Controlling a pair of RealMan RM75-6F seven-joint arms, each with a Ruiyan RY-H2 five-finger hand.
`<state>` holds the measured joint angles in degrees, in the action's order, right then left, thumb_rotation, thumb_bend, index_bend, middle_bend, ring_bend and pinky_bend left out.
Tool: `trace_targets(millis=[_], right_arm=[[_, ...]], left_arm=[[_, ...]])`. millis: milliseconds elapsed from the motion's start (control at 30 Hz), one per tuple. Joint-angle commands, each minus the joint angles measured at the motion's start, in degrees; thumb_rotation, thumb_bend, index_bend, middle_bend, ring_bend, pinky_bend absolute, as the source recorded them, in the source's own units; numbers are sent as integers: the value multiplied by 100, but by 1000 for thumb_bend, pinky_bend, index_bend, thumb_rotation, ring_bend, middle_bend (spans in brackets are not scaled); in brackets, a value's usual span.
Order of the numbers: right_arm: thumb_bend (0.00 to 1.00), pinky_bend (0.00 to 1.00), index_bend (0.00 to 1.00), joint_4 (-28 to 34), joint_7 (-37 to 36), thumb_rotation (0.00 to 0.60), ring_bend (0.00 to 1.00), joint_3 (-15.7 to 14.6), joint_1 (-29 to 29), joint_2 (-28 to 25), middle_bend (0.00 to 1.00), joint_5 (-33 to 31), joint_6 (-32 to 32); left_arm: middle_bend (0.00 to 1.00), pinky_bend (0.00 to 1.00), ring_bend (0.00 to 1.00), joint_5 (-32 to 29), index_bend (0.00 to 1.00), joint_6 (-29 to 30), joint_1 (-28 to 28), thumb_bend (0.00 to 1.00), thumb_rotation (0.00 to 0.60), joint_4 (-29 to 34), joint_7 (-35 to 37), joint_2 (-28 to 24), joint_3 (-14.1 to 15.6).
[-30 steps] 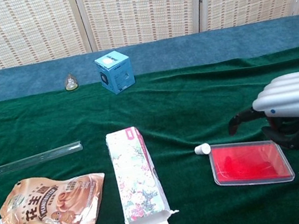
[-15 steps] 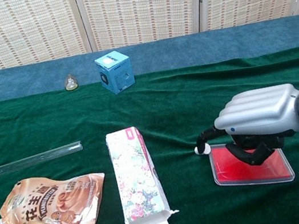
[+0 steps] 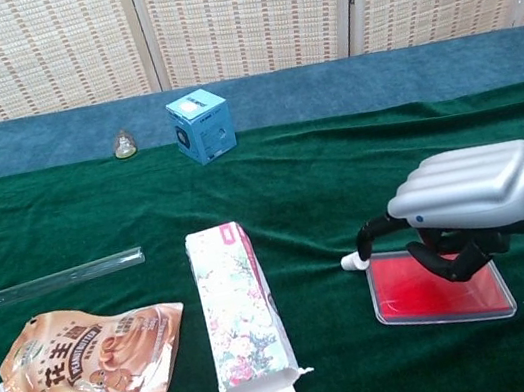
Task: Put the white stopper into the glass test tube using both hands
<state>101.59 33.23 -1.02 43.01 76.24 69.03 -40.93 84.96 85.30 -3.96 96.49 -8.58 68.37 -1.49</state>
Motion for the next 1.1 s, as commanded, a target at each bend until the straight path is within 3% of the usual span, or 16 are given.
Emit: trace_targets(millis=[33,767,1100], right_arm=[[865,1000,211,-91,-14,440,1000,16,88,97,992,-52,44],[866,1000,219,-435,43,440,1000,48,529,407,992,-450,-15],[860,1000,221,110,-107,437,1000,72,309,-2,992,-191,-699]], left_arm=[[215,0,140,-25,219,-4,7,344,600,2,4,-7,-4],[215,0,135,-119,215,-101,-5,344,600,4,-37,-12,5],[215,0,135,-104,214,-110,-28,344,600,23,-43,-7,-8]])
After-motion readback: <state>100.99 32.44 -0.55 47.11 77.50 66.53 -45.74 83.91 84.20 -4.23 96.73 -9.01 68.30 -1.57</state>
